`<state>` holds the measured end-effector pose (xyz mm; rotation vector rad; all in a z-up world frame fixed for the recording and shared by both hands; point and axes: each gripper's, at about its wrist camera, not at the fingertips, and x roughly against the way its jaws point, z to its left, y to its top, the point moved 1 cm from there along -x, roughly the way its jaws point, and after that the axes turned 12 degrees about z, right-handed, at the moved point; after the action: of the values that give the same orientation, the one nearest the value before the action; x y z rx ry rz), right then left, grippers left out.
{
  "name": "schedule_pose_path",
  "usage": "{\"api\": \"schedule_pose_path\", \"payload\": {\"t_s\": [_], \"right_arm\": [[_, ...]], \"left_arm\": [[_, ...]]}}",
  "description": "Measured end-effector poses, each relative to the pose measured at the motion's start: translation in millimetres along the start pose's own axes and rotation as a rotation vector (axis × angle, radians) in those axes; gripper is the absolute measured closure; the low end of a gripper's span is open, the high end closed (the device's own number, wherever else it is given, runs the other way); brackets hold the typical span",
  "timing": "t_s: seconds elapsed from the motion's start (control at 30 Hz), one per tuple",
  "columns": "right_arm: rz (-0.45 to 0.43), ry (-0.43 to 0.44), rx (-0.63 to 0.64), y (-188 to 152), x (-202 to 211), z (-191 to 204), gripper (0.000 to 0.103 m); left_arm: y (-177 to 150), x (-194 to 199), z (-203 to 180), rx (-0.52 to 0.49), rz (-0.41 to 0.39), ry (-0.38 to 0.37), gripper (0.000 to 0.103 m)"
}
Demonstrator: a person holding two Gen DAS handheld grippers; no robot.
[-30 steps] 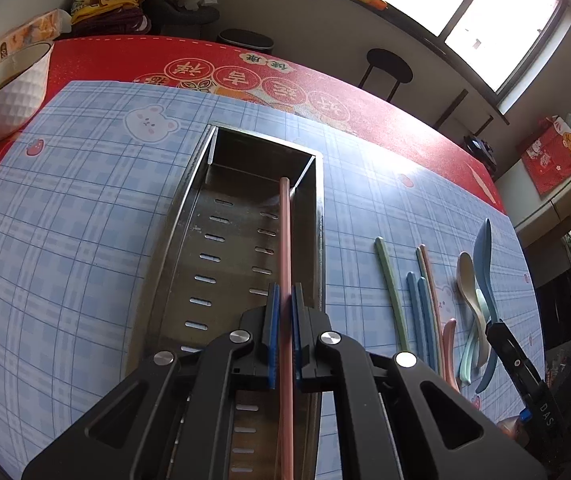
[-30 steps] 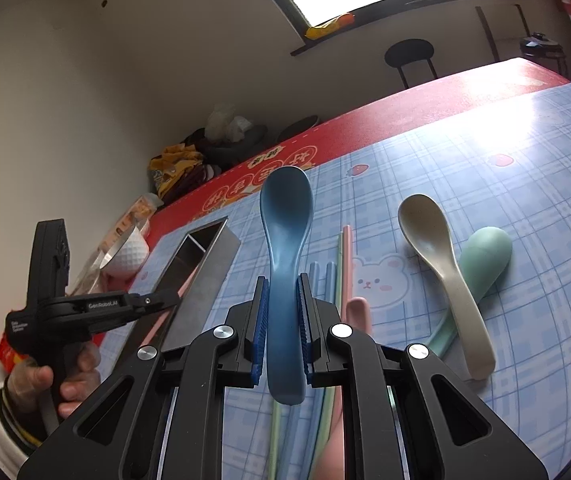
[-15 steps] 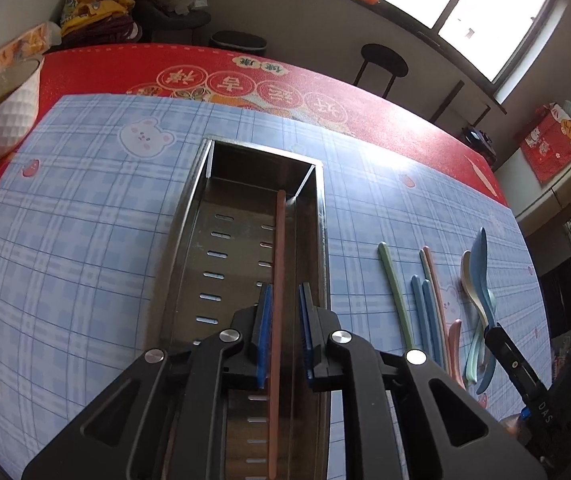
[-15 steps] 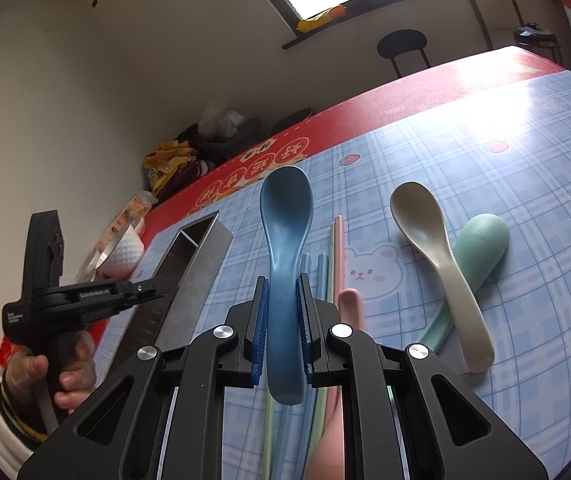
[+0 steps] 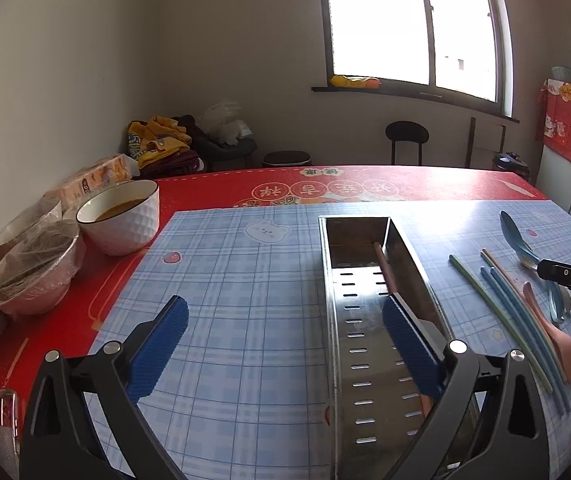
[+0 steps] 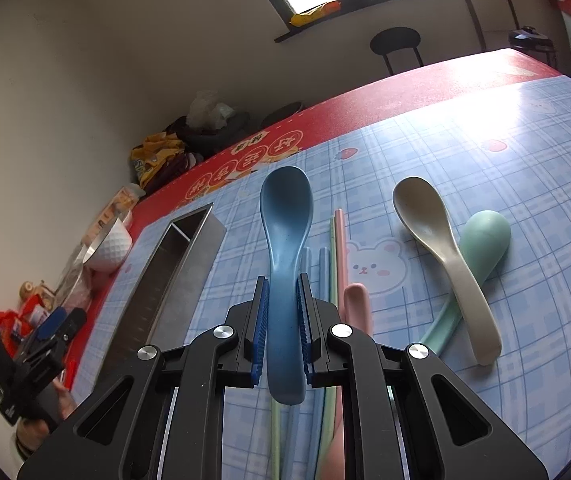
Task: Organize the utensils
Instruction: 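Lower the blue spoon into the steel rack and open the right tool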
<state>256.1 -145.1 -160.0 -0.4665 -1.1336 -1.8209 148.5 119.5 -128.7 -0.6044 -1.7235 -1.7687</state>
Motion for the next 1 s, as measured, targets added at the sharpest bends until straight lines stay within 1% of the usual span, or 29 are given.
{"api": "schedule_pose_path", "payload": {"t_s": [0.17, 0.27, 0.33, 0.53, 0.63, 0.7, 0.77, 0.87, 1.0], "right_arm": [[0.043, -0.027, 0.023, -1, -7, 27, 0.089], [0.074, -0.038, 0.049, 0, -17, 49, 0.089], [0.094, -0.045, 0.068, 3, -25, 64, 0.089], [0.149, -0.073, 0.129, 18, -58, 114, 0.089], [0.229, -0.070, 0.110, 28, -83, 131, 0.089], [0.271, -0.096, 0.111, 32, -97, 142, 0.089], [0.288, -0.132, 0.132, 34, -107, 153, 0.089], [0.314, -0.176, 0.145, 34, -119, 160, 0.089], [0.341, -0.198, 0.137, 34, -132, 164, 0.089]], "left_arm": [[-4, -8, 16, 0.056, -0.003, -0.038, 0.006], [-8, -5, 27, 0.095, -0.020, -0.092, 0.006], [-10, -6, 35, 0.134, -0.018, -0.109, 0.006], [-10, -9, 52, 0.217, -0.010, -0.084, 0.006], [-11, -8, 55, 0.228, -0.015, -0.073, 0.006], [-10, -8, 56, 0.228, -0.014, -0.065, 0.006], [-10, -8, 56, 0.235, -0.011, -0.068, 0.006], [-10, -12, 58, 0.246, 0.002, -0.067, 0.006], [-11, -12, 63, 0.271, 0.003, -0.068, 0.006]]}}
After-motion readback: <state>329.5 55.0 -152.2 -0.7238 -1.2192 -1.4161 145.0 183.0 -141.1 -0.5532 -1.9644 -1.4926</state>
